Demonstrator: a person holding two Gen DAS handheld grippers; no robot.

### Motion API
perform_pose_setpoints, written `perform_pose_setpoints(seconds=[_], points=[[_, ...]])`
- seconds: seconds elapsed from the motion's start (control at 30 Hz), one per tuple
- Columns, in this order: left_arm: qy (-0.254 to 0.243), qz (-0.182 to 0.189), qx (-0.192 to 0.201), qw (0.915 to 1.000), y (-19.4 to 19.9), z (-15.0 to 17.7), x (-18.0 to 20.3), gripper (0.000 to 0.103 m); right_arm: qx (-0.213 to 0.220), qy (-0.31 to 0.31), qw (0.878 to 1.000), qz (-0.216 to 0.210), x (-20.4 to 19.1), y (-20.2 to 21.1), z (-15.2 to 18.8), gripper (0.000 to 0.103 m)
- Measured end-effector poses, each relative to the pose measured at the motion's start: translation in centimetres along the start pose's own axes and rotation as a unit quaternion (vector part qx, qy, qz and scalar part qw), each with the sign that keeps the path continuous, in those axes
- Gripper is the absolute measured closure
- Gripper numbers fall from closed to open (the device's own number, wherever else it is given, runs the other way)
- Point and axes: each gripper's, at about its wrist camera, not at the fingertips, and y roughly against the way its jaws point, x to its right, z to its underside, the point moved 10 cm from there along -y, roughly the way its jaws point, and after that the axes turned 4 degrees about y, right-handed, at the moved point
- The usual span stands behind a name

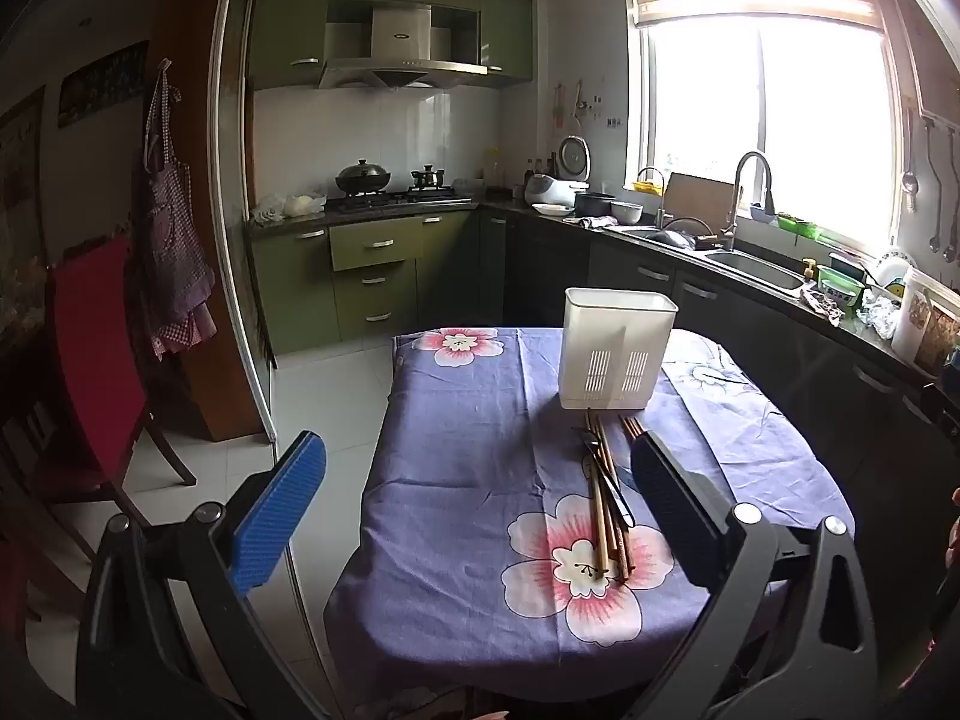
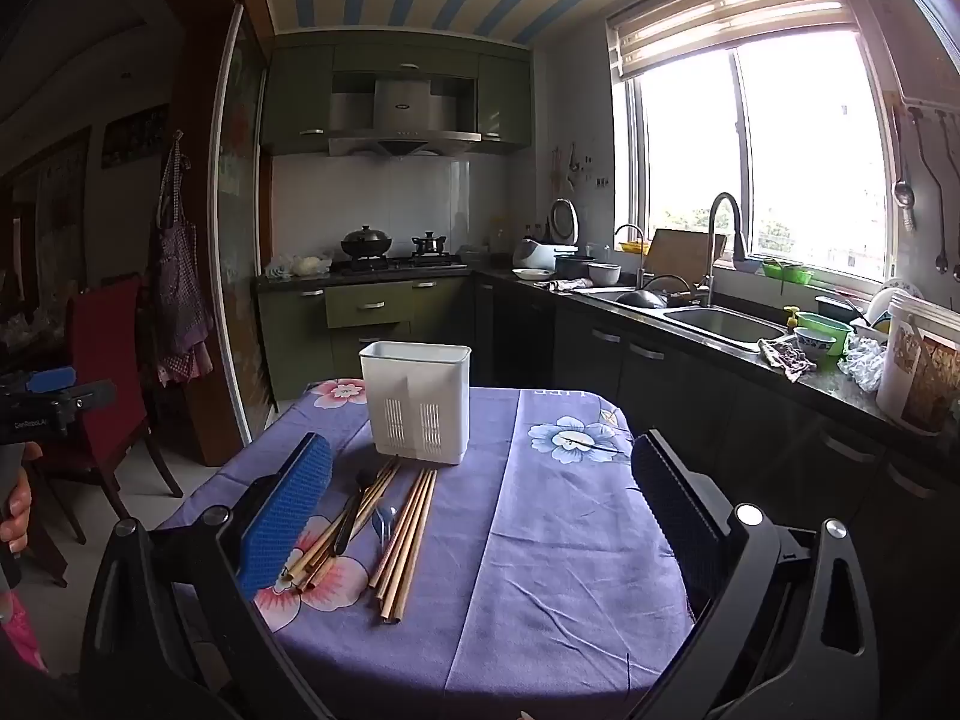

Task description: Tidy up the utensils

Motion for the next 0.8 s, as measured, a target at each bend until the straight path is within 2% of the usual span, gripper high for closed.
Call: perform_pose_setpoints(seconds=[0.8], points=[[-0.006, 0.004, -0.02, 0.9998, -1.6, 1.6, 0.4, 0.006, -0.014, -0.002, 1.0, -0.003, -0.3, -1.3, 0.8, 0.004]])
